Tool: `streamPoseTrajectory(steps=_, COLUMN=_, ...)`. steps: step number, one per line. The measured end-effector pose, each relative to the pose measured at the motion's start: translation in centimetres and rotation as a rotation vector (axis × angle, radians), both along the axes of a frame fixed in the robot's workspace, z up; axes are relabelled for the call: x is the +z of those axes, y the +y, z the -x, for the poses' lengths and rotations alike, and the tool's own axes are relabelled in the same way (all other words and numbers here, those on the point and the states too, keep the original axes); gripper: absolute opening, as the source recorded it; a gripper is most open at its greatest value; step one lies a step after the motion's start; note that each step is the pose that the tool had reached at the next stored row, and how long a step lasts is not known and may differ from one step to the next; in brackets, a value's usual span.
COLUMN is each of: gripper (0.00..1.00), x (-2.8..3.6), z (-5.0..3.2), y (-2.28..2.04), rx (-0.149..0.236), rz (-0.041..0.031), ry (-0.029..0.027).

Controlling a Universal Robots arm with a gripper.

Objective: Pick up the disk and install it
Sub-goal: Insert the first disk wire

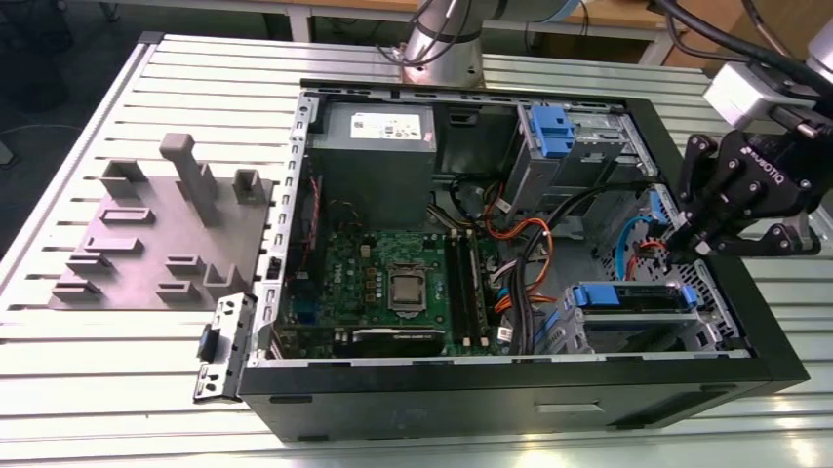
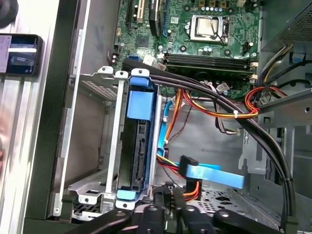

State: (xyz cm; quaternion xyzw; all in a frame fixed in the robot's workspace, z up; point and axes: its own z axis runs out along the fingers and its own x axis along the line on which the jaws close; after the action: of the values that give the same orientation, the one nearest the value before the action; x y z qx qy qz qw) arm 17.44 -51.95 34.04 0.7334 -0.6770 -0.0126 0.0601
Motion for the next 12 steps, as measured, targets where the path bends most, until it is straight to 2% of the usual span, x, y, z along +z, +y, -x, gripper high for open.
streamPoseTrajectory(steps=1, gripper=0.17, x=-0.01, z=0.0, y=0.0, rx=0.0, rz=0.003, ry=0.0)
streamPoseTrajectory(steps=4, gripper=0.16, x=0.03, z=0.0, y=0.01, rx=0.002, rz=0.015, ry=-0.0001)
streamPoseTrajectory(steps=6, gripper=0.16, x=0.08, z=0.14, y=0.01, rx=0.002, rz=0.0184, ry=-0.0021)
streamPoseTrajectory(steps=10, gripper=0.16, x=0.08, z=1.12, y=-0.09, rx=0.002, rz=0.0186, ry=-0.0172)
streamPoseTrajectory(steps=12, gripper=0.16, x=0.08, z=1.47, y=-0.22, rx=0.003, rz=0.0187, ry=-0.0227)
